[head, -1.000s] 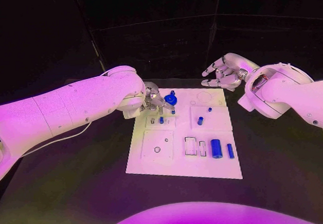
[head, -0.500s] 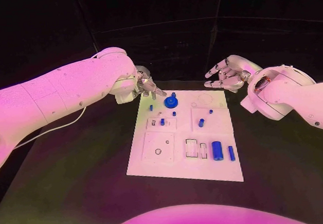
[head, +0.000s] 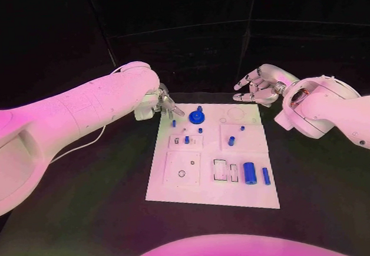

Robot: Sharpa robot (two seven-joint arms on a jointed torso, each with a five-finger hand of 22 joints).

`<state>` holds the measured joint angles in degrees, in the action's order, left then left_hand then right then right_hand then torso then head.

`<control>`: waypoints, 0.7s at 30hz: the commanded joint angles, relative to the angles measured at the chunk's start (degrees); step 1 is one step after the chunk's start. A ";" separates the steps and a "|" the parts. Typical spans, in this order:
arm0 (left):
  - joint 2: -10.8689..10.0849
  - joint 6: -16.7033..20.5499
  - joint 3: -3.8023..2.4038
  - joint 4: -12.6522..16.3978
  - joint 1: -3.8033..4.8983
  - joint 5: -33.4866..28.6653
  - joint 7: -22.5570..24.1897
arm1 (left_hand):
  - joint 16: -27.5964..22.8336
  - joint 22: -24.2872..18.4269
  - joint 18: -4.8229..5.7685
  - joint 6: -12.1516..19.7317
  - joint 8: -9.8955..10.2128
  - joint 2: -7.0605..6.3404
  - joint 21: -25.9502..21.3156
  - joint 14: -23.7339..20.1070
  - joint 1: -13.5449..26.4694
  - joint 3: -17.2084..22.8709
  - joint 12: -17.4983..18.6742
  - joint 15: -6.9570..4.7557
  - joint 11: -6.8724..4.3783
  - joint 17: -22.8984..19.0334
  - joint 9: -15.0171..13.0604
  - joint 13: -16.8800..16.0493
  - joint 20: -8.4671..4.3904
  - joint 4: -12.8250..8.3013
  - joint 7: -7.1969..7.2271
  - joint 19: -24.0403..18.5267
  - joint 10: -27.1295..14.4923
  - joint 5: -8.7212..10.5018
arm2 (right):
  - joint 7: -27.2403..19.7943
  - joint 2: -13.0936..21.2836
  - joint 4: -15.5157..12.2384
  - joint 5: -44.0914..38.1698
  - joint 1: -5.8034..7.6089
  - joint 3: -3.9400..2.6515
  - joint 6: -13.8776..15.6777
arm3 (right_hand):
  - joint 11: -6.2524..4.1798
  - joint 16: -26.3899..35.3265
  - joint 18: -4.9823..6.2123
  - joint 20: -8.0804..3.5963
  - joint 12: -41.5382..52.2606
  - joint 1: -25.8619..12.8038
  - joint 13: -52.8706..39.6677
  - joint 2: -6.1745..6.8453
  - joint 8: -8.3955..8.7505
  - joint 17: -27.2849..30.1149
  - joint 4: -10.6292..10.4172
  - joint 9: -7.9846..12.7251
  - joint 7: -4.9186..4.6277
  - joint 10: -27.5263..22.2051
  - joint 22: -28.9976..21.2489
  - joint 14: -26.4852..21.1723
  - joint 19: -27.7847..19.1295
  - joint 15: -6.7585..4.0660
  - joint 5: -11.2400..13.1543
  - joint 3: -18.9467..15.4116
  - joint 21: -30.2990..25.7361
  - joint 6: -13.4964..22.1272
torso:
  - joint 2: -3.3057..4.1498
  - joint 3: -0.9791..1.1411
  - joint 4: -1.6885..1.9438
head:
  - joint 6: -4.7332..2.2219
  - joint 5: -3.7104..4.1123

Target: Assemble the parts on the task board

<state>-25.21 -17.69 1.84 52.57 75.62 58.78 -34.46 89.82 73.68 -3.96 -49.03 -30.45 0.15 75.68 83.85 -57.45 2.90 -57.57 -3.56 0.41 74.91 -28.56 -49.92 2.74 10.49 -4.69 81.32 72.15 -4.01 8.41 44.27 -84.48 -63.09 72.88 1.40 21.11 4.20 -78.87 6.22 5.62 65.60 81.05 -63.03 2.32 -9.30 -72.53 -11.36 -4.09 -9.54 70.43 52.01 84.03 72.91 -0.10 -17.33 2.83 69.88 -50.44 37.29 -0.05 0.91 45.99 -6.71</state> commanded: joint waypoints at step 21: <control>2.97 -3.40 0.13 -5.13 -0.51 5.30 2.53 | 0.18 0.39 -0.24 -0.57 0.65 0.91 -0.18 6.15 -2.14 -1.37 -0.45 0.48 0.17 15.09 1.17 -0.05 0.46 -0.34 -0.24 0.07 -0.36 0.12 | -0.52 -0.48 0.22 0.13 0.09 -0.04 -0.32 | 0.04 0.13 0.80 0.04 0.30 0.32 0.02 0.06 -0.28 -0.02 -0.36 0.08 0.12 -0.20 0.00 2.15 0.14 -0.26 0.08 -0.08 -0.14 0.39 | -0.07 0.07 0.15 | 0.39 0.01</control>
<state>-22.36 -19.55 1.98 47.58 75.03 63.11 -32.59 89.82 74.00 -3.96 -49.25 -29.97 1.07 75.68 84.06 -59.01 1.87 -57.88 -3.35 0.41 74.91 -27.44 -50.00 2.74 10.09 -4.91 81.32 72.16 -4.01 8.35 43.85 -84.23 -63.03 72.88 1.40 21.02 4.20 -78.87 6.22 5.62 65.60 81.05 -63.04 2.32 -9.30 -72.53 -11.35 -4.09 -9.54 70.43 52.02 84.03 72.92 -0.11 -17.33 2.84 69.88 -50.45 37.23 0.00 1.03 46.33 -6.67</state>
